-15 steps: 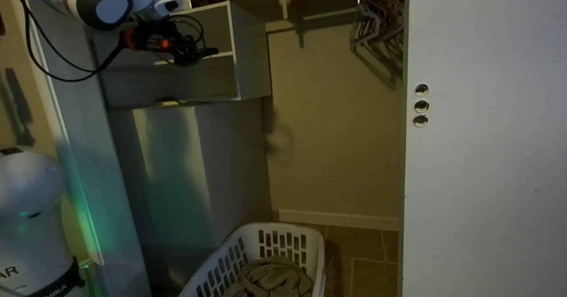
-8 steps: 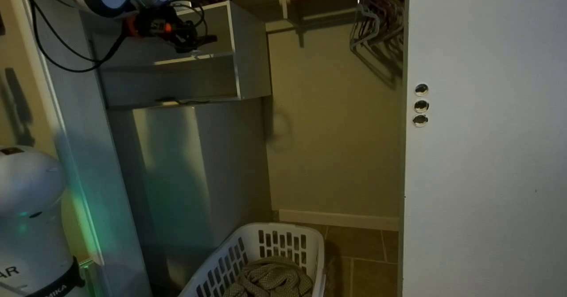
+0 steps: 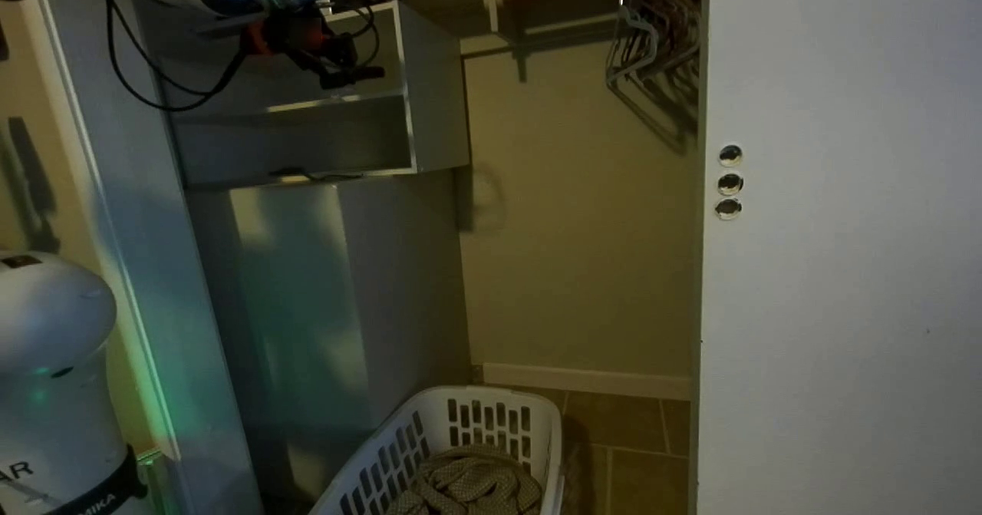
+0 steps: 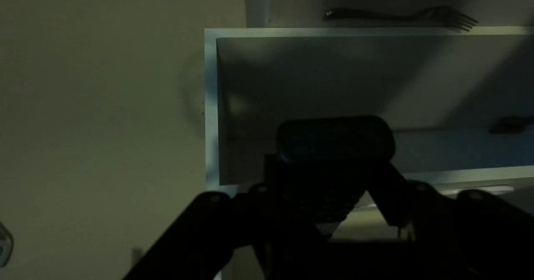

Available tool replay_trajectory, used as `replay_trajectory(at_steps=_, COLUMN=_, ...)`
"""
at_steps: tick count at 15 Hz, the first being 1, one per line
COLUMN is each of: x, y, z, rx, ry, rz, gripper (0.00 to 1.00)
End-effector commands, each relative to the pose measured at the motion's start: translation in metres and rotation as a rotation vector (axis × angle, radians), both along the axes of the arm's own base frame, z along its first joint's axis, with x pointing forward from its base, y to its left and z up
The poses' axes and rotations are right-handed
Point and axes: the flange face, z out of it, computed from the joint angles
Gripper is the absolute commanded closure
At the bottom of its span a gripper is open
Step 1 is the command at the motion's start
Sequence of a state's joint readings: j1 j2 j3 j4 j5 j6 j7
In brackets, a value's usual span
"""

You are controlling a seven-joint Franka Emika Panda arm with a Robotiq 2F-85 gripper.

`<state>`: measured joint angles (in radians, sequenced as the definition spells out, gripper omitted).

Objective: Move the remote to the first top shelf

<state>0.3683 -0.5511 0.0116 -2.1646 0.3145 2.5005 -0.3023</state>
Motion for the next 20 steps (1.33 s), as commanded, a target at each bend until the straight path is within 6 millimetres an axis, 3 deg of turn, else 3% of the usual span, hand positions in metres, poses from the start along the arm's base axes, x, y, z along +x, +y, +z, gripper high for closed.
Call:
replay_trajectory(at_steps=1, x=0.031, y=0.019, z=0.023, rx=-0.043, ry=0.02, rz=0.006, gripper=0.69)
replay_trajectory(at_steps=10, x=0.087, y=0.036, z=0.053, rx=-0.157, ry=0.05, rz=0.002, gripper=0.69)
replay_trajectory(at_steps=20, x=0.128, y=0.062, z=0.049, rx=-0.194, ry=0.039, rz=0.026, gripper=0.69)
